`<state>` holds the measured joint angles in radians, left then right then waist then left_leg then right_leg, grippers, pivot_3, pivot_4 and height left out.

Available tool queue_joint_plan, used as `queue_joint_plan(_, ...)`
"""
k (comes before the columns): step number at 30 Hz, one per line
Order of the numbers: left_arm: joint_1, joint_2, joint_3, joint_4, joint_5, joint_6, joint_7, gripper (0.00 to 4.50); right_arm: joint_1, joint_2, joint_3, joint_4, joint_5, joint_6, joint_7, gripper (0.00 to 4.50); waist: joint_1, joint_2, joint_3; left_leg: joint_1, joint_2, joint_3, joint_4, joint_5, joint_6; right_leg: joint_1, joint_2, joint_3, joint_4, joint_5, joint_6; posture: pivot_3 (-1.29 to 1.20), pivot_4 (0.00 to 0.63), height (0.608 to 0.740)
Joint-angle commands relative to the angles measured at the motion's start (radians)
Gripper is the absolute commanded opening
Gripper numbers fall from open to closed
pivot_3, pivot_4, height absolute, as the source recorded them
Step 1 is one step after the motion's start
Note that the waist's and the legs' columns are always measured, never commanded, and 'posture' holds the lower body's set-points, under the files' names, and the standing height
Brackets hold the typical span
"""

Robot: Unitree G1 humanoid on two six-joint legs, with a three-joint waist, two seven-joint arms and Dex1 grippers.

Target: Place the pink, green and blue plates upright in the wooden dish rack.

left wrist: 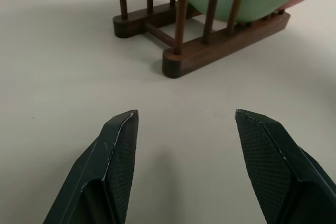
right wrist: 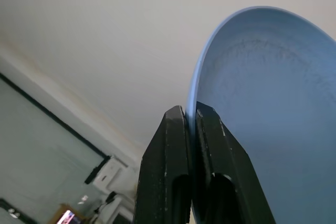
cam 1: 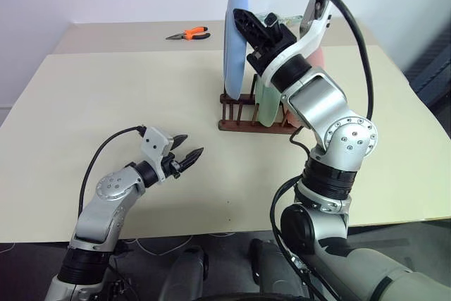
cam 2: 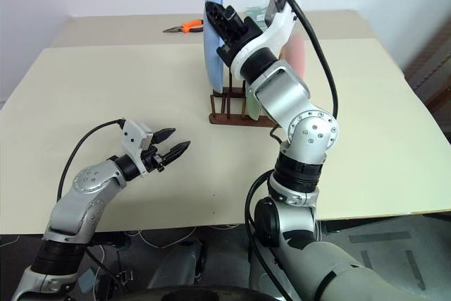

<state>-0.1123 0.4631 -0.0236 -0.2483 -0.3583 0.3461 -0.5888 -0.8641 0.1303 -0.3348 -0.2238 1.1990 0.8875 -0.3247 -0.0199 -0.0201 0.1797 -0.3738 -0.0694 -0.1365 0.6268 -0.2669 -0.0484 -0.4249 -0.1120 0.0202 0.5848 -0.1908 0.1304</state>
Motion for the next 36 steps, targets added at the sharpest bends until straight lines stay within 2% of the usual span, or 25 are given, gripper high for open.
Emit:
queue_joint_plan(1, -0.01, 0.002, 0.001, -0.029, 0.009, -0.003, -0.007, 2.98, 0.001, 0.003, -0.005, 0.025, 0.064, -0.017, -0.045, 0.0, 0.0, 0.0, 0.0, 0.0, 0.0, 0.0, 0.0, 0.0, 0.0, 0.0, 0.0, 0.0, 0.0, 0.0, 0.0, 0.0, 0.15, 0.74)
queue_joint_plan(8, -0.008, -0.004, -0.003, -0.043, 0.016, 0.002, -0.003, 2.98, -0.023, -0.047, 0.006, 0.155, -0.003, -0.077, -0.022, 0.0, -0.001, 0.0, 0.0, 0.0, 0.0, 0.0, 0.0, 0.0, 0.0, 0.0, 0.0, 0.0, 0.0, 0.0, 0.0, 0.0, 0.15, 0.74)
queue_joint_plan(12, 0.0, -0.001, -0.013, -0.05, 0.033, 0.003, -0.003, 3.04, -0.049, -0.096, 0.045, 0.191, -0.079, -0.104, 0.052, 1.38, -0.001, 0.0, 0.0, 0.0, 0.0, 0.001, 0.0, 0.0, 0.0, 0.0, 0.0, 0.0, 0.0, 0.0, 0.0, 0.0, 0.15, 0.74)
queue_joint_plan(14, 0.004, -0.003, -0.015, -0.057, 0.035, 0.007, 0.0, 3.04, -0.061, -0.148, 0.104, 0.161, -0.157, -0.122, 0.128, 2.43, -0.001, 0.001, 0.0, 0.0, 0.0, 0.001, 0.0, 0.0, 0.0, 0.0, 0.0, 0.0, 0.0, 0.0, 0.0, 0.0, 0.15, 0.74)
queue_joint_plan(15, 0.007, -0.005, -0.015, -0.064, 0.035, 0.01, 0.002, 3.04, -0.069, -0.219, 0.184, 0.11, -0.255, -0.154, 0.214, 2.9, -0.001, 0.001, 0.0, 0.0, 0.0, 0.001, 0.0, 0.0, 0.0, 0.0, 0.0, 0.0, 0.0, 0.0, 0.0, 0.0, 0.15, 0.74)
queue_joint_plan(18, 0.011, -0.01, -0.016, -0.076, 0.039, 0.019, 0.008, 3.04, -0.062, -0.436, 0.39, -0.027, -0.514, -0.289, 0.466, 2.9, 0.001, 0.001, 0.001, -0.002, -0.001, 0.001, 0.001, 0.0, 0.0, 0.0, 0.0, 0.0, -0.001, 0.0, 0.001, 0.0, 0.15, 0.74)
queue_joint_plan(20, 0.01, -0.011, -0.017, -0.073, 0.044, 0.019, 0.008, 3.04, -0.035, -0.534, 0.414, -0.096, -0.568, -0.348, 0.59, 2.9, 0.0, 0.0, 0.0, -0.001, 0.0, 0.002, 0.001, -0.001, 0.001, 0.001, 0.0, 0.0, -0.001, -0.001, 0.003, 0.0, 0.15, 0.74)
queue_joint_plan(22, 0.006, -0.009, -0.023, -0.063, 0.059, 0.012, 0.007, 3.04, 0.021, -0.628, 0.356, -0.154, -0.557, -0.364, 0.685, 2.9, 0.002, -0.001, 0.0, 0.0, 0.0, 0.001, 0.001, -0.001, 0.001, 0.002, 0.0, 0.0, -0.002, -0.003, 0.006, 0.0, 0.15, 0.74)
queue_joint_plan(25, -0.001, -0.009, -0.024, -0.048, 0.069, 0.003, 0.005, 3.04, 0.089, -0.705, 0.265, -0.178, -0.525, -0.354, 0.748, 2.9, 0.009, -0.001, -0.001, 0.0, 0.0, 0.001, 0.003, -0.001, 0.001, 0.005, -0.001, -0.001, -0.004, -0.004, 0.006, 0.0, 0.15, 0.74)
queue_joint_plan(26, -0.009, -0.014, -0.026, -0.036, 0.079, -0.002, 0.011, 3.04, 0.14, -0.75, 0.193, -0.173, -0.492, -0.333, 0.779, 2.9, 0.01, -0.001, 0.0, 0.0, 0.0, 0.001, 0.003, -0.001, 0.001, 0.005, -0.001, 0.0, -0.005, -0.004, 0.005, 0.0, 0.15, 0.74)
queue_joint_plan(28, -0.028, -0.008, -0.012, 0.022, 0.102, -0.037, 0.012, 3.04, 0.36, -0.886, 0.003, -0.145, -0.498, -0.3, 0.874, 2.9, 0.031, -0.003, -0.001, -0.001, -0.001, 0.0, 0.004, -0.001, 0.001, 0.006, -0.001, -0.001, -0.005, -0.005, 0.002, 0.0, 0.15, 0.74)
queue_joint_plan(30, -0.049, -0.005, 0.006, 0.078, 0.115, -0.067, 0.016, 3.04, 0.57, -0.96, -0.125, -0.119, -0.507, -0.291, 0.96, 2.9, 0.056, -0.004, -0.001, 0.0, -0.001, -0.002, 0.004, -0.002, 0.003, 0.01, -0.002, -0.004, -0.008, -0.005, 0.001, 0.0, 0.15, 0.74)
queue_joint_plan(33, -0.069, 0.001, 0.015, 0.13, 0.128, -0.096, 0.005, 3.04, 0.753, -0.975, -0.151, -0.084, -0.539, -0.333, 1.028, 2.9, 0.046, 0.001, 0.0, 0.001, -0.002, 0.004, 0.004, -0.004, 0.007, 0.01, -0.004, -0.001, -0.008, -0.005, 0.002, 0.0, 0.15, 0.74)
queue_joint_plan(36, -0.082, 0.008, 0.019, 0.157, 0.141, -0.112, -0.002, 3.04, 0.815, -0.949, -0.132, -0.015, -0.597, -0.391, 1.043, 2.9, 0.021, 0.002, -0.001, 0.002, -0.001, 0.008, 0.005, -0.004, 0.007, 0.009, -0.005, 0.002, -0.007, -0.007, 0.005, 0.0, 0.15, 0.74)
